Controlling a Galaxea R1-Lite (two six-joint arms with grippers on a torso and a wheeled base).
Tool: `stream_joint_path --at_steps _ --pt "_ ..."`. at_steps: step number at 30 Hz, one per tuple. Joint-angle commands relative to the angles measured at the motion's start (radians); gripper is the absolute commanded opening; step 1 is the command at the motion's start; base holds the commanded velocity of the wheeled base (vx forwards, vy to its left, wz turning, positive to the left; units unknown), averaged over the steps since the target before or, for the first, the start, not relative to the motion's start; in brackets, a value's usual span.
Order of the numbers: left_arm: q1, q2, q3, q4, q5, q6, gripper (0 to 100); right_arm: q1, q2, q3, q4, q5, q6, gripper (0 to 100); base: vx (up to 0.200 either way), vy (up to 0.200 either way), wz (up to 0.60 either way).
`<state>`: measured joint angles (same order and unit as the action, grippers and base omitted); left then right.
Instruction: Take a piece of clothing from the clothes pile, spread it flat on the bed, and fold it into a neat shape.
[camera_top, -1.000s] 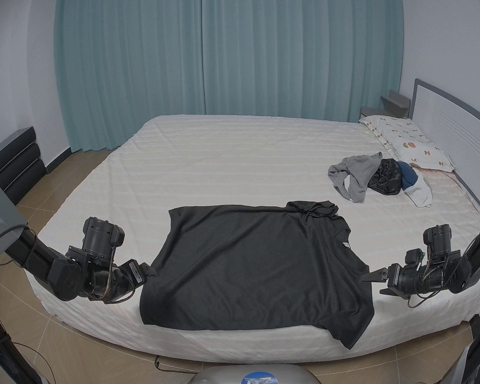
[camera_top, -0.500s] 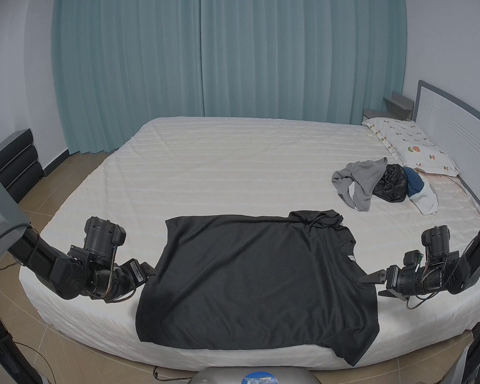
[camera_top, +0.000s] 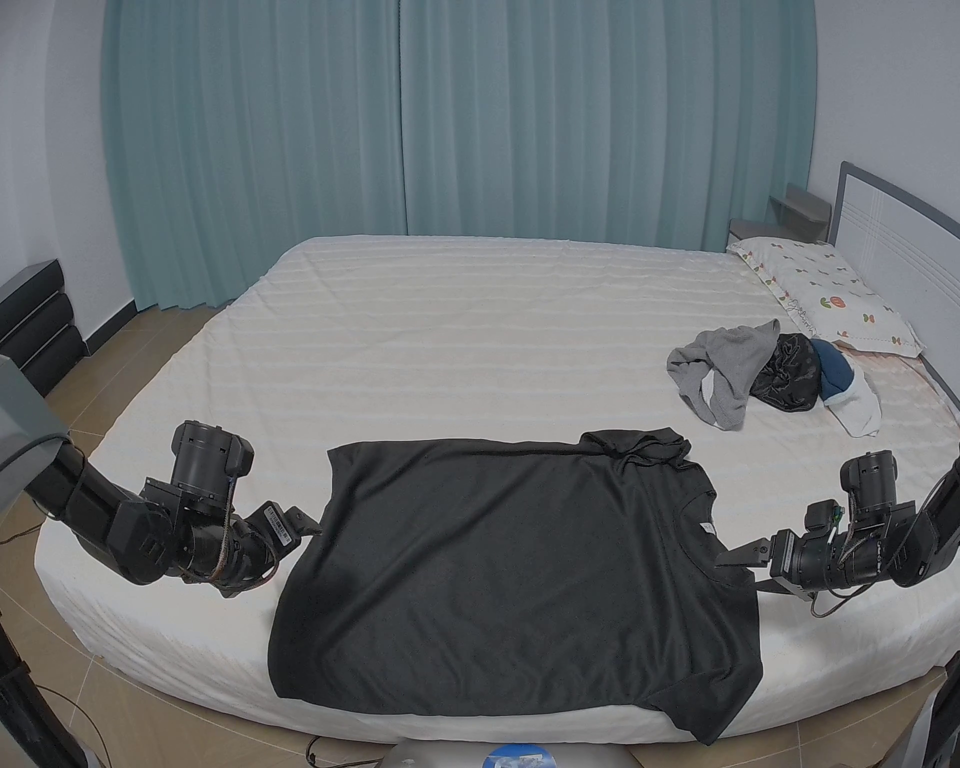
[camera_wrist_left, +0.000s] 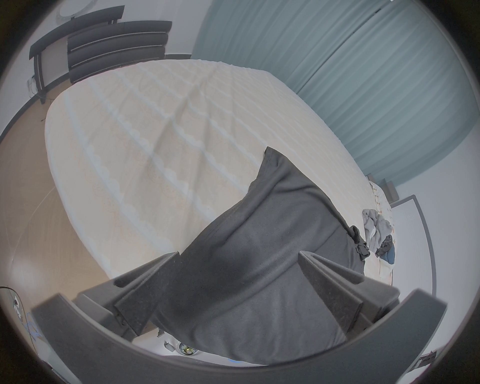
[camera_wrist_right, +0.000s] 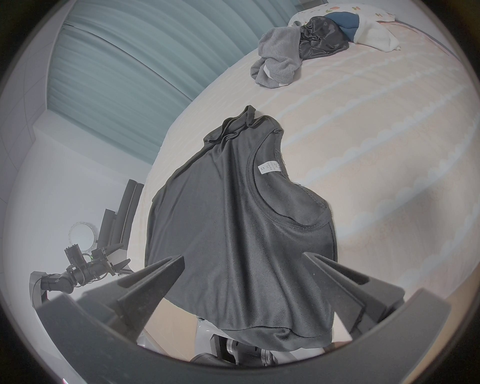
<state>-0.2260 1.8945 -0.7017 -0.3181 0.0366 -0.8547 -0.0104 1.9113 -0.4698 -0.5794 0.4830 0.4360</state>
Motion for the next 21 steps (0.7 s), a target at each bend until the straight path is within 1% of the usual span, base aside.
stream_joint_path --at_steps 1,4,11,12,16,18,19,21 --pt "0.013 0.021 -0.009 0.001 -0.007 -0.001 100 0.0 0.005 -0.001 0.0 0.0 0.0 100 0.2 0.0 0.0" --pt "0.016 0.04 -0.009 -0.001 -0.014 0.0 100 0.0 0.011 -0.001 -0.002 0.0 0.0 100 0.2 0.0 0.0" --pt "0.048 0.133 -0.119 -0.001 -0.014 -0.001 100 0.0 0.025 -0.001 -0.002 0.0 0.001 100 0.0 0.0 0.0" --pt "0.063 0.173 -0.168 0.001 -0.012 0.0 100 0.0 0.026 -0.001 -0.002 0.0 0.001 100 0.0 0.0 0.0" --pt "0.099 0.259 -0.274 -0.003 -0.017 0.002 100 0.001 0.026 0.0 -0.002 0.0 0.001 100 0.0 0.0 0.0" --pt "0.109 0.324 -0.361 -0.007 -0.014 0.003 100 0.001 0.026 0.002 -0.002 0.0 0.01 100 0.0 0.0 0.0" --pt "0.109 0.324 -0.361 -0.007 -0.014 0.003 100 0.001 0.026 0.002 -0.002 0.0 0.01 100 0.0 0.0 0.0" --pt "0.117 0.408 -0.486 -0.007 -0.011 0.003 100 0.001 0.026 -0.001 -0.002 0.0 0.027 100 0.0 0.0 0.0"
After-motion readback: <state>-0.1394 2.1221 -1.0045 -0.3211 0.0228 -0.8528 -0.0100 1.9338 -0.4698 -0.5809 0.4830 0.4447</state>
